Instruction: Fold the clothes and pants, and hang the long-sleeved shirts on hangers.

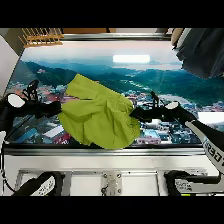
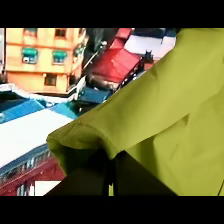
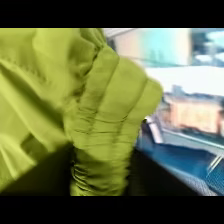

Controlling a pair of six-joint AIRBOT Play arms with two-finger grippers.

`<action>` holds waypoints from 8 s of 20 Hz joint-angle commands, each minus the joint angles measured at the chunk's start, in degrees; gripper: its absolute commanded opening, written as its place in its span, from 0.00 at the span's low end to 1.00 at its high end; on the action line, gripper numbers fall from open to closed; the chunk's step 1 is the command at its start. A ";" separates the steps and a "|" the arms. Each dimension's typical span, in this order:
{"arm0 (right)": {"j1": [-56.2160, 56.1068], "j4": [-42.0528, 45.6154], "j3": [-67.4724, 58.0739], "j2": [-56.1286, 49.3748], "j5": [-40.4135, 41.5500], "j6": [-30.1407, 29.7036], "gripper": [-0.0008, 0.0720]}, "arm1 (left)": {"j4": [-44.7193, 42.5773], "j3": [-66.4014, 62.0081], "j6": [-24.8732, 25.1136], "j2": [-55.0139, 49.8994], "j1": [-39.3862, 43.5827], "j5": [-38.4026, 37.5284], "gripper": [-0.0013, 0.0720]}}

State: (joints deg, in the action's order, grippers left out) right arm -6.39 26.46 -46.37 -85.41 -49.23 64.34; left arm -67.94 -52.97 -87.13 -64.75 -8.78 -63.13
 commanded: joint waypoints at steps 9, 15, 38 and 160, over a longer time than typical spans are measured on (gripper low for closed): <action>7.82 18.97 -2.47 28.59 -3.85 6.69 0.04 | -0.04 -19.50 2.29 6.45 0.09 -6.93 0.03; 7.65 28.41 -2.47 33.77 -10.62 17.59 0.04 | 0.02 -22.62 2.29 -0.26 9.18 -8.66 0.03; 8.72 37.20 -2.97 27.67 5.95 28.68 0.91 | -14.45 -42.71 -7.87 -24.52 16.59 3.41 0.86; 0.35 24.65 -27.10 54.31 2.29 35.95 0.04 | 14.97 -56.87 -1.90 16.39 9.14 15.69 0.03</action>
State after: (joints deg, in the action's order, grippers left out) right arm -6.00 53.67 -73.17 -36.45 -48.93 101.23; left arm -52.84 -114.15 -91.02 -58.08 0.54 -52.58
